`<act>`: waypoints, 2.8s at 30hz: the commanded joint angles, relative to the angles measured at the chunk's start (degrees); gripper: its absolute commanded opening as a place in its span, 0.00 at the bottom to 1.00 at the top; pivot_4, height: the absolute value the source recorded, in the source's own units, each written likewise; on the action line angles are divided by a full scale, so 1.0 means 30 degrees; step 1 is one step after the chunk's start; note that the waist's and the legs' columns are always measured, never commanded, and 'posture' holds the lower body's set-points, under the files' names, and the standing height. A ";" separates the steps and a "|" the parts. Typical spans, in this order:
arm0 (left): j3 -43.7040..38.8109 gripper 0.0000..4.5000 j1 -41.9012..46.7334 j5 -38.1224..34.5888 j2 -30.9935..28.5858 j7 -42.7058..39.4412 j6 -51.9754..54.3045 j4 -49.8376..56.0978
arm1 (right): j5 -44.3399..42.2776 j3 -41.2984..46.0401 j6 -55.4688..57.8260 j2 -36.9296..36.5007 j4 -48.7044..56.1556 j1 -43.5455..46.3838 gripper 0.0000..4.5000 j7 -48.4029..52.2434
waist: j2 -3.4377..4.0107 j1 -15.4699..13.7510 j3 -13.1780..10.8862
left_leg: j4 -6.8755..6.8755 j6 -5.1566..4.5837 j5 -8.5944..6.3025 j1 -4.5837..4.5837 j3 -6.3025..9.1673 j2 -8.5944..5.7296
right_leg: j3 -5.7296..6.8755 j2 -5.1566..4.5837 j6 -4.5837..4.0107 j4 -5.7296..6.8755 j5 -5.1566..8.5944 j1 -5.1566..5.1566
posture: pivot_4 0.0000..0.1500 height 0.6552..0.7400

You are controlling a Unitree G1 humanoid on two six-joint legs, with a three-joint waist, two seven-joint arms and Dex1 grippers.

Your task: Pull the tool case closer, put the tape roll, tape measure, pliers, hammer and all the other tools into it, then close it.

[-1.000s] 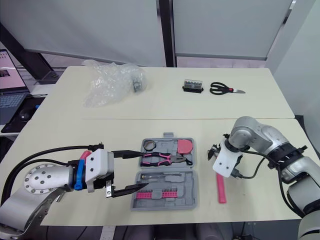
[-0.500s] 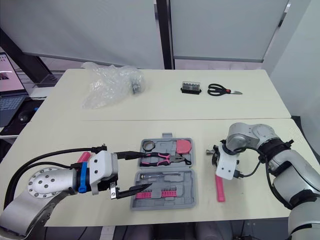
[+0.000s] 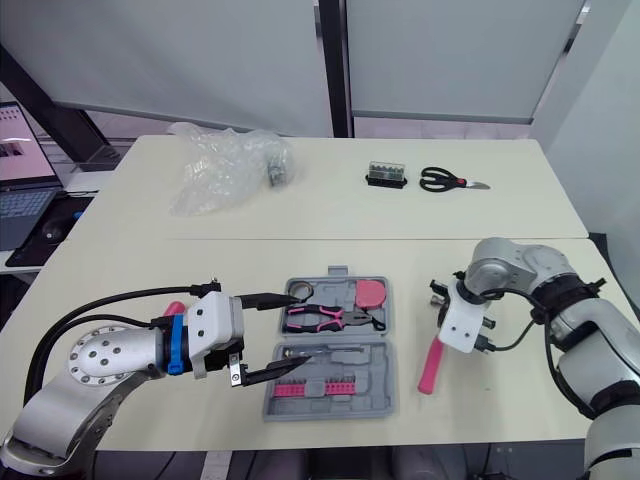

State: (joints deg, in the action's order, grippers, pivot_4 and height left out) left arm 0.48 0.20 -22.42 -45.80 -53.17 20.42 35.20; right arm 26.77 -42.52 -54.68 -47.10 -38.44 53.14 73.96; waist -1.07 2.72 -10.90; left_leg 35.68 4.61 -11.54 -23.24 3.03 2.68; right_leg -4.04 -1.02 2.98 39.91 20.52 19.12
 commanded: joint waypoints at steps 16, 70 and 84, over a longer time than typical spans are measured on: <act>0.0399 1.00 0.0411 0.0455 0.0602 -0.0143 -0.1696 -0.0876 | -1.2356 1.0005 3.2243 -0.6183 1.5803 -1.0343 0.04 0.2255 | 0.0083 -0.0289 -0.0043 | 0.0021 -0.0010 -0.0005 -0.0054 0.0008 0.0005 | -0.0008 0.0006 0.0002 -0.0003 0.0001 0.0036 | 1.00 1.00; 0.0443 1.00 0.0740 -0.0582 0.1463 -0.0457 -0.1690 -0.1034 | -1.1130 1.6371 3.0728 0.9388 1.9449 -1.9309 0.84 -1.8186 | 0.0052 -0.0248 -0.0021 | 0.0002 -0.0005 -0.0004 -0.0253 0.0002 0.0004 | -0.0019 0.0041 0.0021 0.0011 0.0003 0.0263 | 1.00 1.00; 0.0734 1.00 0.1425 -0.0442 0.1576 -0.0260 -0.1201 -0.0991 | -1.1397 1.6191 3.3185 1.0077 2.0186 -1.9398 0.57 -1.9589 | 0.0038 -0.0278 -0.0010 | 0.0002 -0.0006 -0.0004 -0.0253 0.0010 0.0003 | -0.0015 0.0041 0.0021 0.0011 0.0003 0.0254 | 1.00 1.00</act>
State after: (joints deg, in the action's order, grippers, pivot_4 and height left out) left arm 2.50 4.03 -23.78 -41.24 -54.30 17.05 31.11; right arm -7.00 5.60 44.05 -17.05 20.81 -4.89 15.79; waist -0.96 1.89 -10.93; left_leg 35.69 4.59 -11.56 -23.99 3.06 2.69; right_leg -4.08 -0.90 3.04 39.95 20.53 19.88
